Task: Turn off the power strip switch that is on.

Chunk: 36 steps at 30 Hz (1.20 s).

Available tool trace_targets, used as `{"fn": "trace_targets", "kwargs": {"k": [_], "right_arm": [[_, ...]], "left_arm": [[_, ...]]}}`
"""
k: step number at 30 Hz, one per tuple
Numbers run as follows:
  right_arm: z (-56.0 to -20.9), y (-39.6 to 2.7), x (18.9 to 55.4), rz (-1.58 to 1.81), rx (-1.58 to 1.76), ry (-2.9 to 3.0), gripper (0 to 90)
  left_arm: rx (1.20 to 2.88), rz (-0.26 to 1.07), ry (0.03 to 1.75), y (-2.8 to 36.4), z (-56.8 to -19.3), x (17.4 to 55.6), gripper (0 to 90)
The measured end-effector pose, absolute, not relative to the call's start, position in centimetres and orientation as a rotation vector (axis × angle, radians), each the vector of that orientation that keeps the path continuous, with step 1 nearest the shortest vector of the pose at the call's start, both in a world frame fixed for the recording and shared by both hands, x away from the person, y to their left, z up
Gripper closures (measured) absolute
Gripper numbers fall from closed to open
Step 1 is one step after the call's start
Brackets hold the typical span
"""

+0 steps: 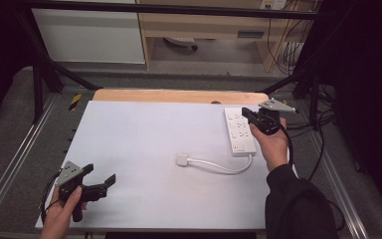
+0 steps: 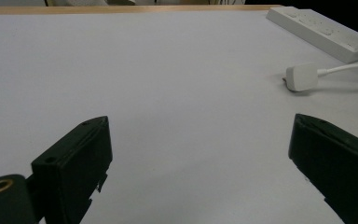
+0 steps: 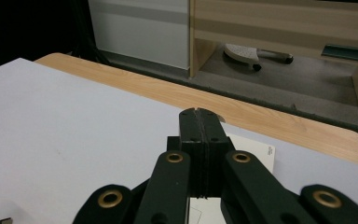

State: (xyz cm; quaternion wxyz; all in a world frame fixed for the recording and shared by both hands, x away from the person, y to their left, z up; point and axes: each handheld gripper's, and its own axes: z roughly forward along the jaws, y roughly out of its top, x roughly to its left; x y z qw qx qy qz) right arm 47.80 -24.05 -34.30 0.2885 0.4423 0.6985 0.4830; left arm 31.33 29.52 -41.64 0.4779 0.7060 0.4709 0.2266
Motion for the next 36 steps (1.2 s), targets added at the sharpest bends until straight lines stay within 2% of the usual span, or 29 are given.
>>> {"fn": "trace_targets", "kwargs": {"k": [23,36], "right_arm": [[-36.9,-23.9,51.5,1.213,1.255,1.882,90.0],[-38.3,-22.2,52.3,1.172,1.231,1.938,90.0]], "left_arm": [[1.737,0.558,1.148,29.5,-41.7,31.3,5.7],[1.746,0.558,1.138,29.3,-41.7,31.3,5.7]]}}
